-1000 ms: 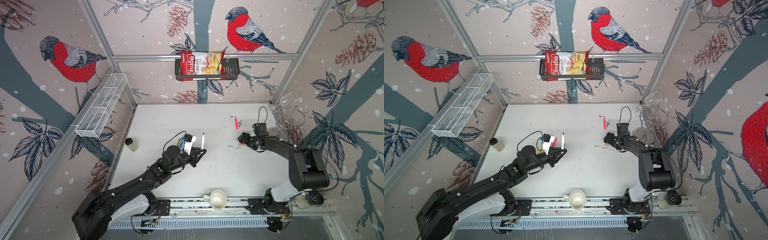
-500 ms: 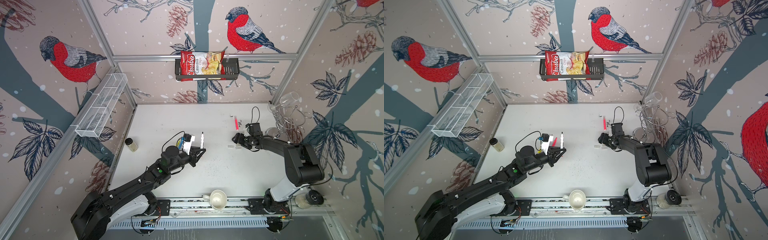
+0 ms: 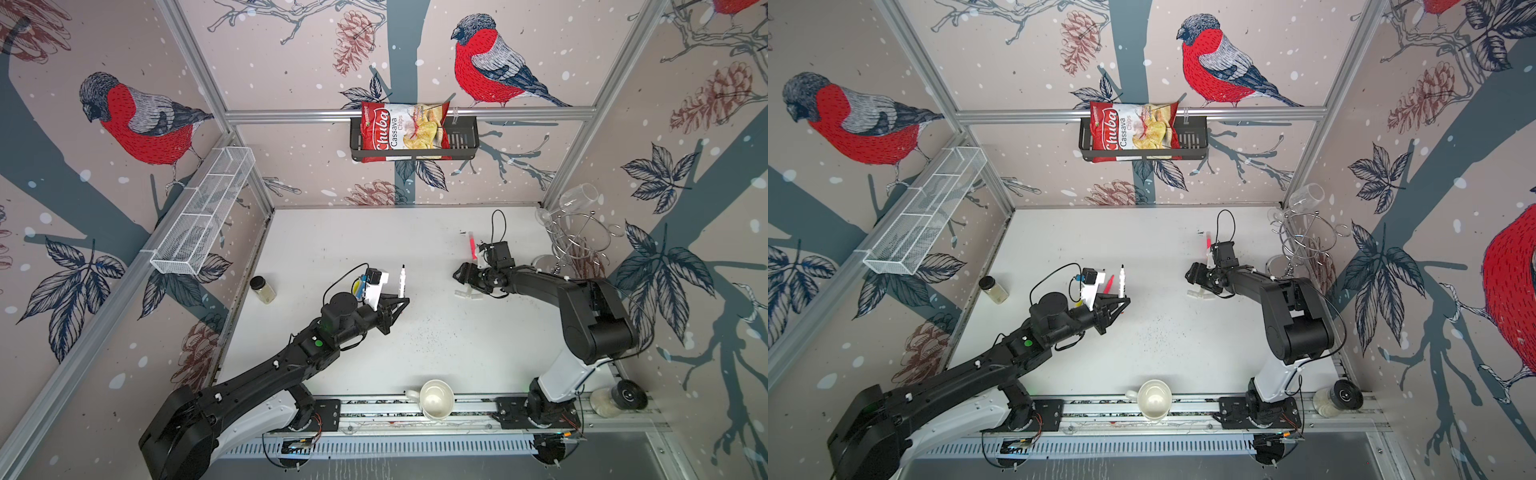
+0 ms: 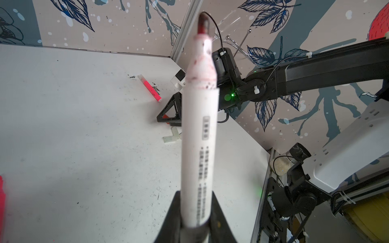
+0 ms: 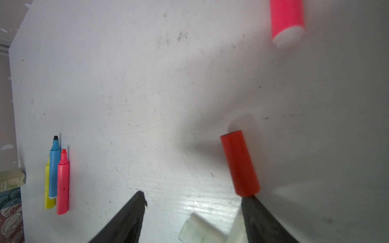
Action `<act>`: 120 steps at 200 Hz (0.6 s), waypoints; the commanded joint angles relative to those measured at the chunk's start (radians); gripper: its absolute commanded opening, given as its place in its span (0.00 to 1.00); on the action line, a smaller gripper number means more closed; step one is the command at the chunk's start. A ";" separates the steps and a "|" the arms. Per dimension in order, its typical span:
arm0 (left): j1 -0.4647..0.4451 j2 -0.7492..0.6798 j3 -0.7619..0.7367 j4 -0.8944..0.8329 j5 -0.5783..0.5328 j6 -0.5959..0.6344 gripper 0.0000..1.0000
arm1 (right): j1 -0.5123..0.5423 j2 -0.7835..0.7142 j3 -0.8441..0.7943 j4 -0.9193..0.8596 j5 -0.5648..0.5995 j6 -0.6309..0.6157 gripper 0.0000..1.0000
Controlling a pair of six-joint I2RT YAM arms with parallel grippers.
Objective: Insert the pens into the pen caps
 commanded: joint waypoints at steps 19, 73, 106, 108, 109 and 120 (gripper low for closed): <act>0.000 0.001 -0.003 0.030 -0.010 0.013 0.00 | 0.014 -0.057 -0.011 -0.031 0.090 0.009 0.74; 0.000 0.005 -0.004 0.030 -0.001 0.011 0.00 | 0.037 -0.069 0.066 -0.143 0.242 -0.062 0.73; -0.001 -0.009 -0.007 0.019 -0.006 0.010 0.00 | 0.039 -0.039 0.104 -0.169 0.235 -0.092 0.70; 0.000 -0.009 -0.008 0.020 -0.006 0.010 0.00 | 0.039 -0.038 0.104 -0.168 0.228 -0.093 0.70; 0.000 -0.010 -0.009 0.020 -0.006 0.010 0.00 | 0.041 -0.037 0.103 -0.167 0.226 -0.093 0.70; -0.001 -0.013 -0.010 0.020 -0.011 0.010 0.00 | 0.051 -0.029 0.104 -0.160 0.196 -0.098 0.69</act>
